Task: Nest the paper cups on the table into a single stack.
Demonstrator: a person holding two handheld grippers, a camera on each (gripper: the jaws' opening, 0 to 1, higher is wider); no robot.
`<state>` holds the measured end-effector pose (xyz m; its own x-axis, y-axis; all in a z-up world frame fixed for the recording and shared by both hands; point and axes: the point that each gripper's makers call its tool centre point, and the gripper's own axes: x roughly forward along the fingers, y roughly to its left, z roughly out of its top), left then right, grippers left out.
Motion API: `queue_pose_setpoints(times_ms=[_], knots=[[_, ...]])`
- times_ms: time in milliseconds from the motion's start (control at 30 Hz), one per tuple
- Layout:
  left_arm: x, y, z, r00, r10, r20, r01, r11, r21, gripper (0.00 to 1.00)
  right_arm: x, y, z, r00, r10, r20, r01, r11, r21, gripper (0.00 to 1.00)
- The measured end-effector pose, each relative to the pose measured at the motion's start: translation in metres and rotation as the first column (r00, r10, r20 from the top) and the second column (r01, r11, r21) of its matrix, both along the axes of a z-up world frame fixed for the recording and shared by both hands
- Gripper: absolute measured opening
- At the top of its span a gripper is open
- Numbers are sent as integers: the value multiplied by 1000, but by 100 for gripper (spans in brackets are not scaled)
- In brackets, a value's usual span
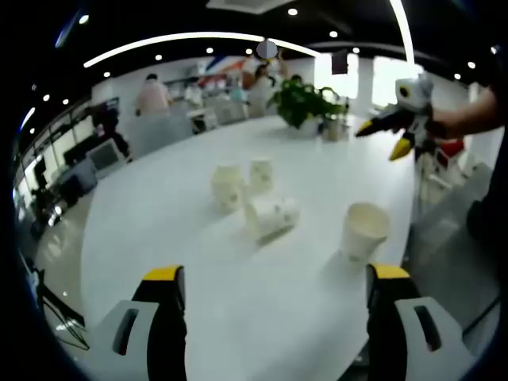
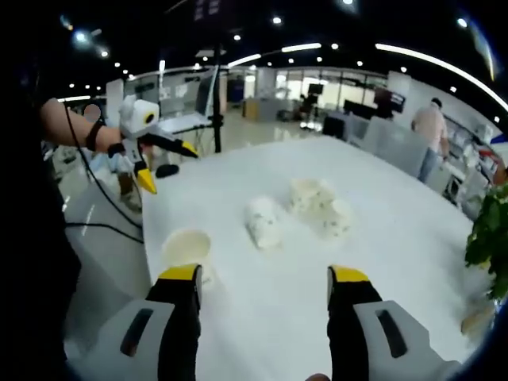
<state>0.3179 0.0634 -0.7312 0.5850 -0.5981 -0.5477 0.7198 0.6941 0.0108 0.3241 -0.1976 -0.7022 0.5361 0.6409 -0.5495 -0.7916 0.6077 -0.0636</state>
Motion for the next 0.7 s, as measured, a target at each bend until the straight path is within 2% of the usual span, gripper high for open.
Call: queue_pose_setpoints(times_ms=[100, 400, 433, 500, 567, 700], knots=[[0, 0, 1, 1000, 0, 0, 0, 1000, -2, 94, 3, -9, -2, 999, -39, 5, 39, 999, -1, 77], [0, -1, 2, 1000, -10, 0, 10, 1000, 0, 95, 2, -23, -11, 996, -89, -7, 89, 996, 2, 87], [0, -1, 2, 1000, -9, 0, 9, 1000, -1, 95, 3, -23, -11, 995, -95, -8, 95, 995, 8, 89], [1, 0, 2, 1000, -8, -1, 8, 1000, 2, 95, 5, -21, -5, 993, -121, -12, 122, 990, 71, 93], [1, 0, 2, 1000, -11, -1, 11, 1000, 1, 95, 8, -23, -3, 990, -140, -5, 140, 987, 80, 100], [1, 0, 2, 1000, -12, 0, 12, 1000, 6, 95, 10, -24, -2, 990, -142, 4, 141, 986, 86, 100]])
